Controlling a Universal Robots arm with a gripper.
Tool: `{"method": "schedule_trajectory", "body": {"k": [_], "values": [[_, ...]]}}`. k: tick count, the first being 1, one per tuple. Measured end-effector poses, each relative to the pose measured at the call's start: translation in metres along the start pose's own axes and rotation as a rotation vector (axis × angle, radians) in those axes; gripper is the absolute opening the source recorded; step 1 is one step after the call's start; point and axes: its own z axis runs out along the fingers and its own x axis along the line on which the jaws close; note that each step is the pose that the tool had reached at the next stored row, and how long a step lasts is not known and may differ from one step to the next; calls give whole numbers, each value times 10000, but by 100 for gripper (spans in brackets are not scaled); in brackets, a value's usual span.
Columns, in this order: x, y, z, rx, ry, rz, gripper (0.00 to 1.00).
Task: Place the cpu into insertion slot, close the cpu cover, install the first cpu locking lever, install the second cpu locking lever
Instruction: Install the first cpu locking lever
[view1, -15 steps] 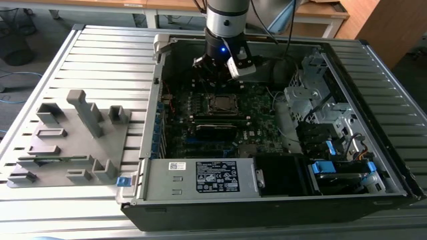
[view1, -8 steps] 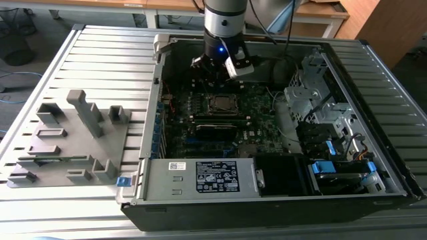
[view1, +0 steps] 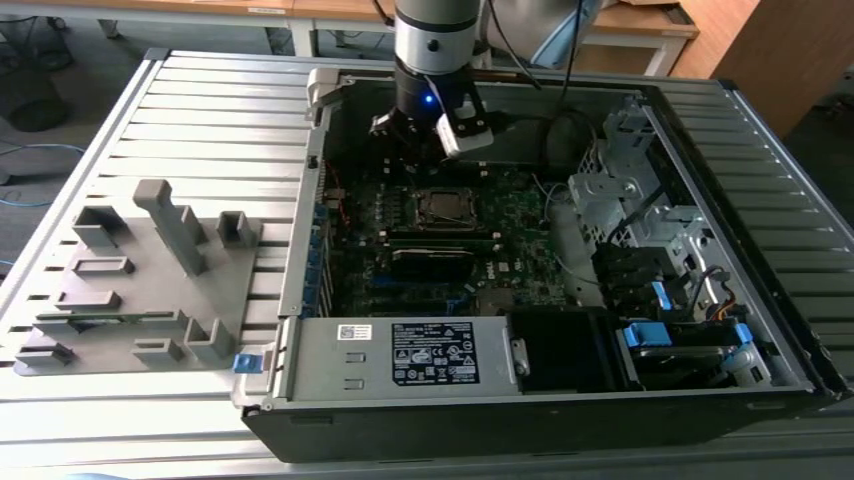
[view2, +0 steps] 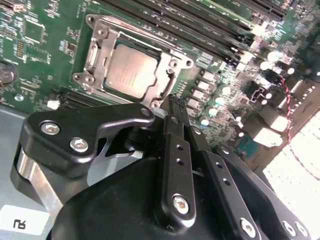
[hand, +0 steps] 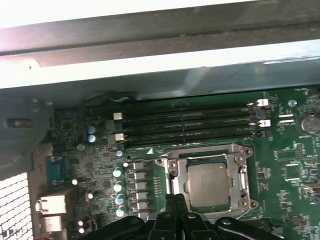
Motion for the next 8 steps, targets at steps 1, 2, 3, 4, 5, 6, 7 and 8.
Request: {"method": "schedule_trajectory", "body": {"k": [1, 2, 3, 4, 5, 6, 7, 8], "values": [[7, 0, 0, 0, 1, 1, 11], [8, 0, 0, 1, 1, 0, 11], [8, 0, 0, 2, 2, -1, 11], [8, 0, 0, 1, 1, -1, 11], [9, 0, 0, 1, 1, 0, 11], [9, 0, 0, 1, 1, 0, 11], [9, 0, 0, 1, 1, 0, 11], [9, 0, 0, 1, 1, 0, 11]]}}
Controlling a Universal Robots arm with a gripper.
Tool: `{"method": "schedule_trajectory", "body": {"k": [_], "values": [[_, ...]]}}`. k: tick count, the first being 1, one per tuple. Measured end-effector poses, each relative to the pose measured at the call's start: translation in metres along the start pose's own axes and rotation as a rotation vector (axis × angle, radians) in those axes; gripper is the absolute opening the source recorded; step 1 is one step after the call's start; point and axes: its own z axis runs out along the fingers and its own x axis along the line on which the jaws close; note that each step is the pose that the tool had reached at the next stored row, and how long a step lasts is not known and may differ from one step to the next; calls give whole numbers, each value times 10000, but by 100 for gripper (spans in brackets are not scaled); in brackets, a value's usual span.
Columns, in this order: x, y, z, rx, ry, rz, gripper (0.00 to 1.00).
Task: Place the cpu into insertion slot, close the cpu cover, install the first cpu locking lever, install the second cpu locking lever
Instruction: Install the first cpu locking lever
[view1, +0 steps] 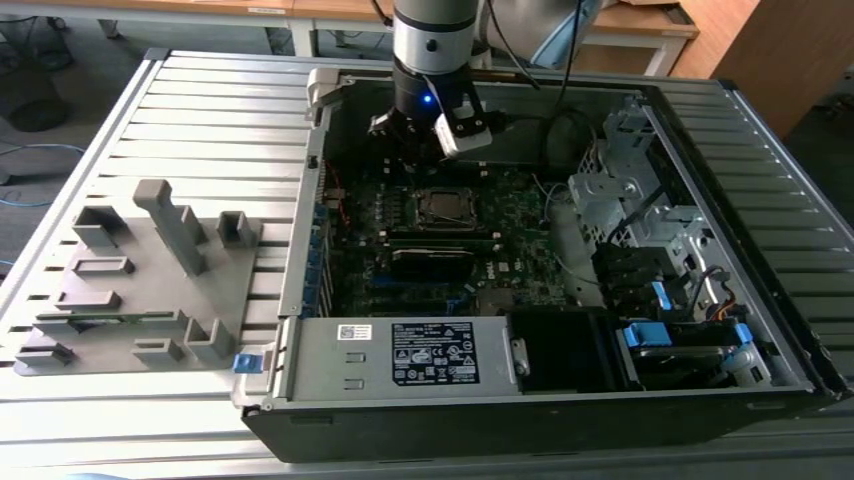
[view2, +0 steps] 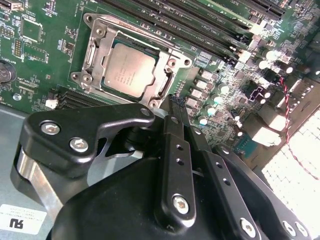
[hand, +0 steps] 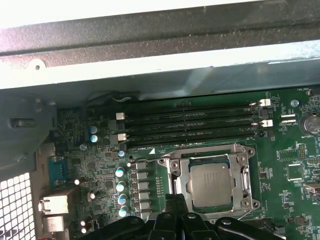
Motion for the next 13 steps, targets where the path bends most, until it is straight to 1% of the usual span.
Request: {"method": "schedule_trajectory", "body": {"k": [7, 13], "values": [[16, -1, 2, -1, 0, 0, 11], [73, -3, 6, 0, 0, 0, 11]]}}
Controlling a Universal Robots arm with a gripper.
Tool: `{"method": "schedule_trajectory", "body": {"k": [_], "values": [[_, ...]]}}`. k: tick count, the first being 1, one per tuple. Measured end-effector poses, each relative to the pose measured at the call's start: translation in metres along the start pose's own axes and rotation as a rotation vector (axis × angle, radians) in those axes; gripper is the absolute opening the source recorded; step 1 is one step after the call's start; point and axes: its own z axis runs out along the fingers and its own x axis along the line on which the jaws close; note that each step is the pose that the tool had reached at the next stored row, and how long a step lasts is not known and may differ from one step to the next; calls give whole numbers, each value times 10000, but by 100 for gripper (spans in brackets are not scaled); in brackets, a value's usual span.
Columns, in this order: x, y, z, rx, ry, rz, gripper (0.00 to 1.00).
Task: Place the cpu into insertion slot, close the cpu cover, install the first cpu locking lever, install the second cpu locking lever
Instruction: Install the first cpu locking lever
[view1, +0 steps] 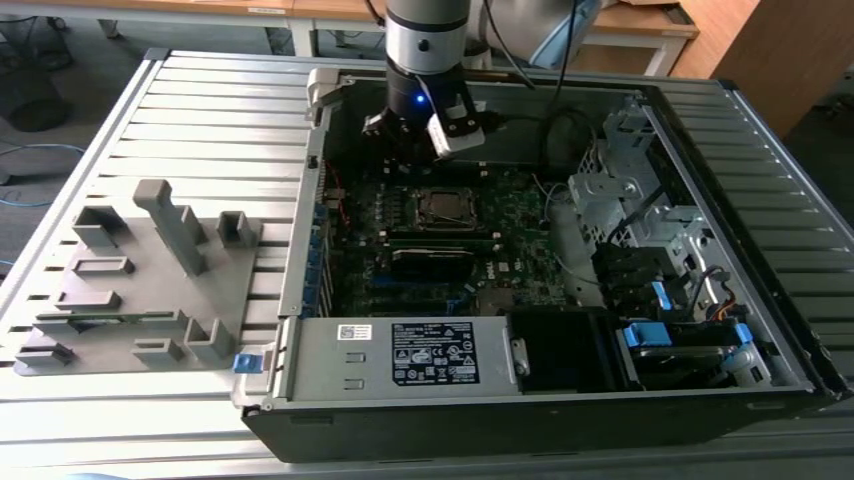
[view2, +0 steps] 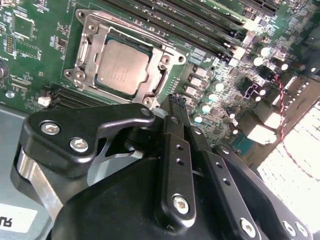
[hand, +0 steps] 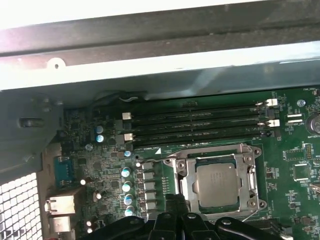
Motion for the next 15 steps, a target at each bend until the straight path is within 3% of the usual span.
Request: {"method": "schedule_trajectory", "body": {"k": [15], "values": [[203, -5, 8, 0, 0, 0, 11]]}}
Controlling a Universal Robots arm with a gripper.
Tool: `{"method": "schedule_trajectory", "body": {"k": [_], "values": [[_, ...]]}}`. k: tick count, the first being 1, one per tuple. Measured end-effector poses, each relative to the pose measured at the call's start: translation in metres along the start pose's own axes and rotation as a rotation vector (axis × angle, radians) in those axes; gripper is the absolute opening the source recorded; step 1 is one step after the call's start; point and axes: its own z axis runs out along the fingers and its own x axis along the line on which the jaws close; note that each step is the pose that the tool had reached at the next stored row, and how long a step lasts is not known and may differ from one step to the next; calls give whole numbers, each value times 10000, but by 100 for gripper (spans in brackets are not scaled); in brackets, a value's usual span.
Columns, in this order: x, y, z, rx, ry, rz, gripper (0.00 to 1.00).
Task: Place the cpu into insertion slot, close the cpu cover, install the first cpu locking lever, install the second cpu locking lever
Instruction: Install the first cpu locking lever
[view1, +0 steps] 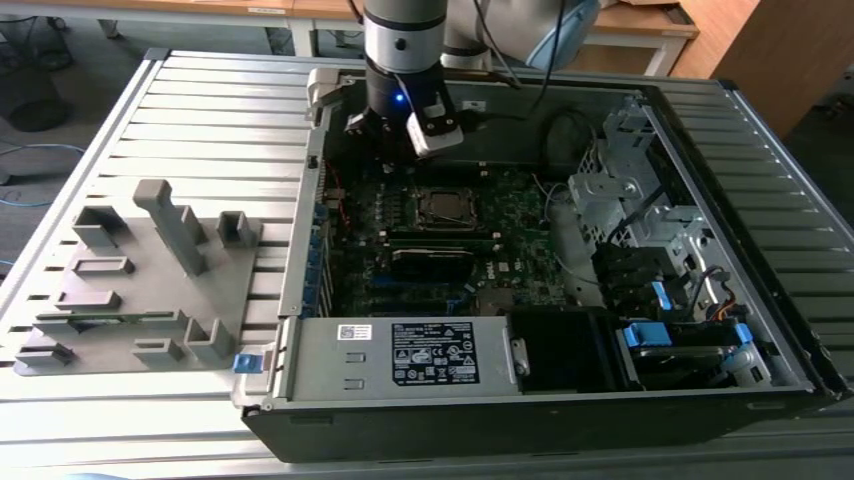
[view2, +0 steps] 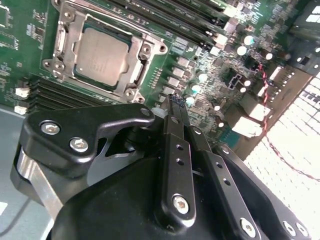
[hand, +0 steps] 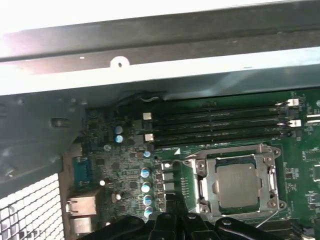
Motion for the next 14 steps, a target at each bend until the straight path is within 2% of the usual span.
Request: {"method": "schedule_trajectory", "body": {"k": [6, 12, 13, 14], "values": [[61, -6, 1, -1, -1, 1, 11], [63, -7, 0, -1, 0, 1, 11], [65, -8, -1, -27, -4, 0, 11], [67, -8, 0, -84, -14, 1, 11]]}}
